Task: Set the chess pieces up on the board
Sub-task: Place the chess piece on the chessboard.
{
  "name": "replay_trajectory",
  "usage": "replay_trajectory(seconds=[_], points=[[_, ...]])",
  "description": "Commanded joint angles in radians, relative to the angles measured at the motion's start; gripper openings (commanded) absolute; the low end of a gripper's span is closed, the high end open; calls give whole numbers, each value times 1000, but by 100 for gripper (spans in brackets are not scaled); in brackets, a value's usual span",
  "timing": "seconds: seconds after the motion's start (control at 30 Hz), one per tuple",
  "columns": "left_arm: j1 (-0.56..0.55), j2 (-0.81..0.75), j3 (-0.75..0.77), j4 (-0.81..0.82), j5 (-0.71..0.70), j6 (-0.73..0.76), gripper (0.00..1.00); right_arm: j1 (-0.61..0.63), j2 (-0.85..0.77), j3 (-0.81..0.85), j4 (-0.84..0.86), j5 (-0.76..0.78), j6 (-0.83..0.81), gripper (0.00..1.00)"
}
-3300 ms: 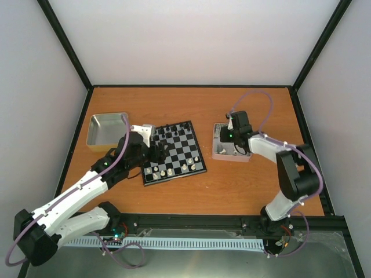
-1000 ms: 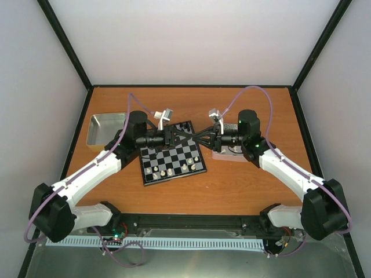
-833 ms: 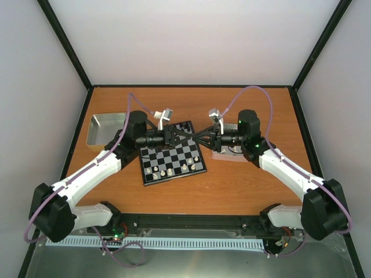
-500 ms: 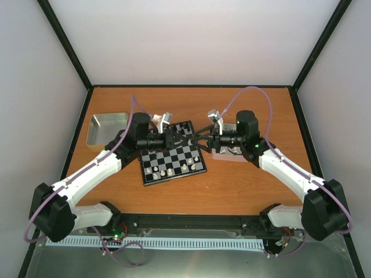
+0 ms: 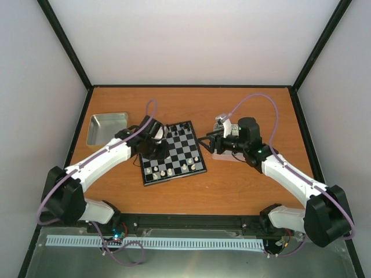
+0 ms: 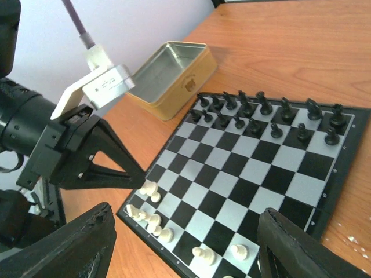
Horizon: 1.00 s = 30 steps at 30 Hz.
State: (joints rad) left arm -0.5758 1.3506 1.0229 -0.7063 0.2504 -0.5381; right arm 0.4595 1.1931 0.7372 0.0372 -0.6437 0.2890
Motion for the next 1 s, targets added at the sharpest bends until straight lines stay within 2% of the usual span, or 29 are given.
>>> replay_trajectory(seconds=[0.0,0.23,0.43,0.97], points=[[4,47,30,-130,-112,87,1,-5,24,-10,-7,68,16,68],[4,134,27,-112,-151,102,1,-4,31,-16,-3,76,20,67],[3,195,6,-100,-131,130,1,-4,37,-18,-10,81,17,67],[4,236,-28,-82,-100,139,1,-5,72,-19,21,85,41,66]])
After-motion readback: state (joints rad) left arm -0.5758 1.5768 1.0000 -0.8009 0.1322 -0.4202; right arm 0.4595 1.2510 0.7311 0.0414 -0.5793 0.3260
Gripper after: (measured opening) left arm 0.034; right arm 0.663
